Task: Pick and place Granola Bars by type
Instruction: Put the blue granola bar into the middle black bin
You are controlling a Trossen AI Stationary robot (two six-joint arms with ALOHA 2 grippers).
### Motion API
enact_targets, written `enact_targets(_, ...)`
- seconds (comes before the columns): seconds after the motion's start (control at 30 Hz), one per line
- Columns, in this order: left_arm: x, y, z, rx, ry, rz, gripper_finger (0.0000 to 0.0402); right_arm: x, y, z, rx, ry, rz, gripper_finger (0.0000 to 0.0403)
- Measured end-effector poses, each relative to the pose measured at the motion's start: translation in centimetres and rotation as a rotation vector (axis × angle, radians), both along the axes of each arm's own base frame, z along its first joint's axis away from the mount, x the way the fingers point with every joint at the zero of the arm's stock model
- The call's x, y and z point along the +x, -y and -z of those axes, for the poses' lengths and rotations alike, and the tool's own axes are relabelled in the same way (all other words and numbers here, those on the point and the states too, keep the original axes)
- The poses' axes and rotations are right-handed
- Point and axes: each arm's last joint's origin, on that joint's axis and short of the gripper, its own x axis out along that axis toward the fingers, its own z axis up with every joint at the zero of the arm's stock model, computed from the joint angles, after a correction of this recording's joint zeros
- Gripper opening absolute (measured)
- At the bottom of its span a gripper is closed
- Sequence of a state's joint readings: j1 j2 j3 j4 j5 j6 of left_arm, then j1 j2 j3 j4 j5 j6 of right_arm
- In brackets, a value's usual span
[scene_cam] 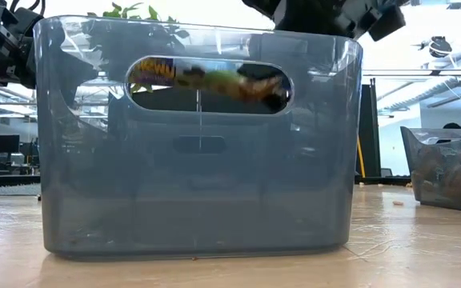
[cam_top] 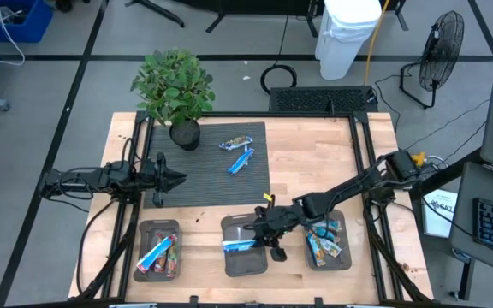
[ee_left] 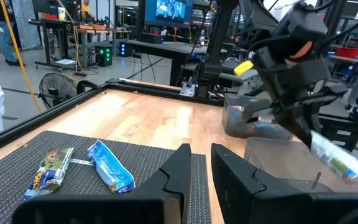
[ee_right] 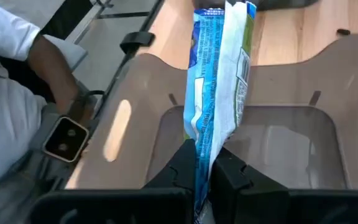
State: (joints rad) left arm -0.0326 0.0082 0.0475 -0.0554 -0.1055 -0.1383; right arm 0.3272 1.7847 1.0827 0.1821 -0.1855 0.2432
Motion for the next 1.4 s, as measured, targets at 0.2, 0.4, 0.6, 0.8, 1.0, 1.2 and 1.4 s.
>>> enact_targets(0.2,0.0,0.0,0.0,0.000,0.000,0.000,0.0067,0.4,0.7,0.9,-0.005,-0.035,0.022,0.0016)
enact_targets(0.4,0.0,0.0,0.0,0.000,0.000,0.000,0.0067,0.4,0.7,0.9,-0.006,-0.038,0.024,0.0023)
enact_targets(0.6,0.0,0.0,0.0,0.000,0.000,0.000,0.0067,0.4,0.7,1.0,-0.006,-0.039,0.024,0.0052)
enact_targets(0.8,0.0,0.0,0.0,0.000,0.000,0.000,0.0067,0.4,0.8,0.9,-0.010,-0.034,0.020,0.0087)
enact_targets(1.0,0.0,0.0,0.0,0.000,0.000,0.000,0.0067,0.3,1.1,-0.8,-0.023,0.053,0.005,0.0115)
enact_targets(1.2,0.0,0.0,0.0,0.000,0.002,0.000,0.0067,-0.6,1.7,-4.4,0.008,0.154,0.016,0.0123)
enact_targets(1.4,0.0,0.0,0.0,0.000,0.001,0.000,0.0067,-1.1,2.9,-6.5,-0.108,0.266,0.050,0.0123)
